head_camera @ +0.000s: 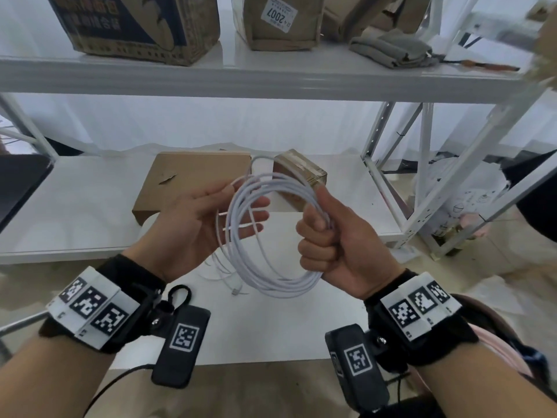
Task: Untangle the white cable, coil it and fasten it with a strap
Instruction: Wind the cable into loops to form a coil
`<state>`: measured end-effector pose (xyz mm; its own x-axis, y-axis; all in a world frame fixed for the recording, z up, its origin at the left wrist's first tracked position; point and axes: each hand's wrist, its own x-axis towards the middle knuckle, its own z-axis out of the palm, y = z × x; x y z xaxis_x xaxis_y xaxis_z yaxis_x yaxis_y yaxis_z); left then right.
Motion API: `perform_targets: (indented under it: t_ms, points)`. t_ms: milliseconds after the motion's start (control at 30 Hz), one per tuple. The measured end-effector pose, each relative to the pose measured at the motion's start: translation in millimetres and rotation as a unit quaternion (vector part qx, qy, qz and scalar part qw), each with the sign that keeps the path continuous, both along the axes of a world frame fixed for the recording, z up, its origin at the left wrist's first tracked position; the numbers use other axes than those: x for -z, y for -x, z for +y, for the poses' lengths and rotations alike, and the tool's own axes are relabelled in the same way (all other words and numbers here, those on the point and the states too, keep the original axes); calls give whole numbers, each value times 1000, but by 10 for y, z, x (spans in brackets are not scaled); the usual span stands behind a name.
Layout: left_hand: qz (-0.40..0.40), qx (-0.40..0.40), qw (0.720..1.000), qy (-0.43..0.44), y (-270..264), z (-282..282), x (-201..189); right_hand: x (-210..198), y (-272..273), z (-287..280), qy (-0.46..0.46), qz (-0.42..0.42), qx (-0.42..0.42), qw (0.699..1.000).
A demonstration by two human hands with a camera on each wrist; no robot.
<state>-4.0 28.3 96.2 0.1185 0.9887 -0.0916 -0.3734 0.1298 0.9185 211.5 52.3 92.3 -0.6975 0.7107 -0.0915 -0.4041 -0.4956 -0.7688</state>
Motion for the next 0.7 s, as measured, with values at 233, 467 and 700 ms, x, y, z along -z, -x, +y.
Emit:
perform_targets:
  t_ms: [233, 467, 700]
  points:
    - [-14, 23, 1000, -16, -76, -4, 26, 102, 74, 52, -55, -107, 91, 989]
    - [42, 48, 998, -16, -101, 0, 80, 171, 73, 68, -139, -145, 53, 978]
    - [29, 44, 999, 5, -149, -45, 68, 231, 150, 12, -163, -198, 45, 966]
